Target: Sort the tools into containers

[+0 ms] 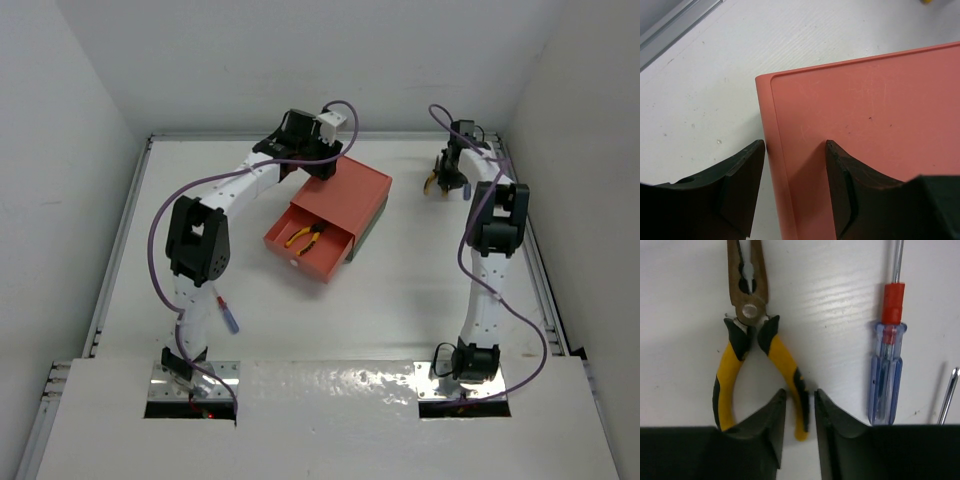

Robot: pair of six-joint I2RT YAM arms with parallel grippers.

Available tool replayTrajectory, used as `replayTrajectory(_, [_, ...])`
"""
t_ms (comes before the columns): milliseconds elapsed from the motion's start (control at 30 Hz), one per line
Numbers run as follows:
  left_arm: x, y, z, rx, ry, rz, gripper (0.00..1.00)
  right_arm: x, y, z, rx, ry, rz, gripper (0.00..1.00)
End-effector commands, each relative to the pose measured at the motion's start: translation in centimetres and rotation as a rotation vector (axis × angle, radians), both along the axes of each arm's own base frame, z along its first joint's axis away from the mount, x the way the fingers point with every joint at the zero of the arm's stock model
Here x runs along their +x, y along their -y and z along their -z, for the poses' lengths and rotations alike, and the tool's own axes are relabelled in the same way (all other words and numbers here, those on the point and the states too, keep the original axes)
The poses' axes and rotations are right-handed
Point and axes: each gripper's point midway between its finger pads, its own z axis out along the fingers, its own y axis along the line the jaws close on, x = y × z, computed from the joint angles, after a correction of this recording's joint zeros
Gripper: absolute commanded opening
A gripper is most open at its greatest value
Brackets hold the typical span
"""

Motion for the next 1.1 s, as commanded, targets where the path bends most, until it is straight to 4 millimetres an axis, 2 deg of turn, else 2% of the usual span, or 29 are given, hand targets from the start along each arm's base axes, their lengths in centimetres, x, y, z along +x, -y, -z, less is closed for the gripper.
replayTrajectory(0, [-4.9, -1.8, 7.2, 0.154, -0.253, 0.025, 0.49, -0.4, -0.2, 0.8, 0.004, -0.026, -0.01, 0.23])
replayTrajectory(33, [-4.8, -1.9, 7.2, 0.155, -0.251, 0.023, 0.49, -0.4, -0.3, 0.8, 0.008, -0.029, -0.016, 0.16])
replayTrajectory(67, [-4.8, -1.9, 7.2, 0.156, -0.251, 0.022, 0.49, -0.7, -0.4, 0.6, 0.012, -0.037, -0.023, 0.0])
replayTrajectory(167, [-4.8, -1.9, 7.1, 0.154, -0.25, 0.02, 0.49, -1.4, -0.8, -0.5, 0.029, -0.034, -0.036, 0.0])
replayTrajectory(200, [-4.7, -1.9, 7.0, 0.153, -0.248, 0.018, 0.49, -1.8, -1.0, -2.3, 0.032, 0.0, -0.042, 0.0])
replayTrajectory(233, [-4.7, -1.9, 7.0, 0.152, -0.245, 0.018, 0.49, -2.1, -1.2, -3.3, 0.039, 0.019, -0.048, 0.0])
replayTrajectory(267, [-4.6, -1.9, 7.0, 0.153, -0.242, 0.018, 0.49, -2.9, -1.7, -5.8, 0.051, 0.075, -0.059, 0.0])
replayTrajectory(367, [-4.4, -2.0, 7.2, 0.166, -0.238, 0.015, 0.49, -4.1, -2.6, -9.8, 0.091, 0.185, -0.056, 0.0])
replayTrajectory(400, [-4.3, -2.1, 7.6, 0.172, -0.243, 0.012, 0.49, -6.1, -3.6, -11.3, 0.13, 0.212, -0.072, 0.0])
replayTrajectory(467, [-4.2, -2.0, 7.7, 0.173, -0.243, 0.012, 0.49, -7.6, -4.3, -12.5, 0.159, 0.261, -0.063, 0.0])
replayTrajectory(500, [-4.2, -2.0, 7.7, 0.168, -0.243, 0.012, 0.49, -9.7, -4.5, -12.9, 0.162, 0.264, -0.058, 0.0])
replayTrajectory(533, [-4.1, -1.8, 7.7, 0.162, -0.239, 0.013, 0.49, -10.5, -4.7, -13.0, 0.162, 0.264, -0.061, 0.0])
replayTrajectory(567, [-4.0, -1.8, 7.7, 0.162, -0.237, 0.014, 0.49, -12.1, -4.7, -12.1, 0.163, 0.23, -0.06, 0.0])
replayTrajectory(600, [-3.9, -1.8, 7.7, 0.161, -0.234, 0.014, 0.49, -12.7, -4.8, -13.6, 0.156, 0.259, -0.066, 0.0])
replayTrajectory(633, [-3.9, -1.8, 7.7, 0.163, -0.232, 0.015, 0.49, -13.8, -5.1, -13.3, 0.166, 0.235, -0.084, 0.0])
replayTrajectory(700, [-3.9, -1.8, 7.8, 0.164, -0.231, 0.016, 0.49, -14.9, -5.9, -14.2, 0.192, 0.233, -0.116, 0.0])
replayTrajectory(800, [-3.8, -1.7, 8.1, 0.164, -0.232, 0.014, 0.49, -17.5, -8.7, -17.1, 0.277, 0.271, -0.232, 0.0])
replayTrajectory(900, [-3.6, -1.7, 8.4, 0.162, -0.236, 0.01, 0.49, -18.8, -10.8, -19.5, 0.3, 0.316, -0.337, 0.0])
replayTrajectory(933, [-3.6, -1.6, 8.5, 0.16, -0.237, 0.01, 0.49, -19.7, -11.4, -20.9, 0.294, 0.327, -0.361, 0.0])
replayTrajectory(1000, [-3.5, -1.6, 8.6, 0.161, -0.235, 0.008, 0.49, -20.7, -13.9, -21.9, 0.292, 0.316, -0.431, 0.0])
replayTrajectory(1033, [-3.6, -1.6, 8.9, 0.167, -0.236, 0.007, 0.49, -21.7, -16.1, -22.4, 0.287, 0.299, -0.491, 0.0])
replayTrajectory(1067, [-3.4, -1.7, 8.8, 0.169, -0.233, 0.005, 0.49, -22.3, -17.5, -22.5, 0.288, 0.282, -0.529, 0.0])
